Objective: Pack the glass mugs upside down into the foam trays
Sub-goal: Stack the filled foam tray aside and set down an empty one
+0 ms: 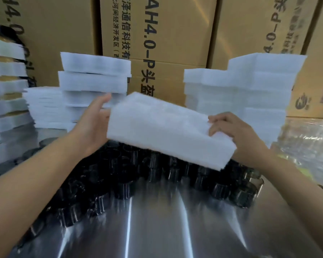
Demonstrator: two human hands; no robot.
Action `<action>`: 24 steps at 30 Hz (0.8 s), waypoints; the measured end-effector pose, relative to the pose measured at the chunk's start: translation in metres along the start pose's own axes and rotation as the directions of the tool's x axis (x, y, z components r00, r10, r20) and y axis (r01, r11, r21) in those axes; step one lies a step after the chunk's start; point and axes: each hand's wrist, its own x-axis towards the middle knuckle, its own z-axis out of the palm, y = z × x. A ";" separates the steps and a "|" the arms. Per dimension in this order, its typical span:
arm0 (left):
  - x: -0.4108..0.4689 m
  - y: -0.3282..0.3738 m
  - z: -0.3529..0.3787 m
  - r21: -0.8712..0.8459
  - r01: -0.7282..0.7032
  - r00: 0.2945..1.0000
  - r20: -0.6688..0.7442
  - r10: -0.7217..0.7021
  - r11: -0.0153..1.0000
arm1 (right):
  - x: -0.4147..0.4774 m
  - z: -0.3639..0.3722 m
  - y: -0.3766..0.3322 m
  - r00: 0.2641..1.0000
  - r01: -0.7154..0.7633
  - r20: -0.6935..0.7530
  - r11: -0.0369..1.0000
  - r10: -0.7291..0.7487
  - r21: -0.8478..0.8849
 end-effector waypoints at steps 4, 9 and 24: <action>-0.041 -0.015 0.019 -0.024 0.163 0.983 -0.086 -0.165 0.986 | -0.043 -0.001 -0.016 0.996 0.059 0.070 0.998 -0.057 -0.034; -0.095 -0.050 0.036 -0.005 0.042 0.998 -0.046 -0.043 0.999 | -0.096 0.006 -0.013 0.983 0.177 0.046 0.983 -0.176 -0.042; -0.104 -0.100 0.044 0.664 -0.089 0.994 0.109 0.022 0.742 | -0.128 0.036 0.000 0.874 -0.484 0.208 0.761 0.438 0.431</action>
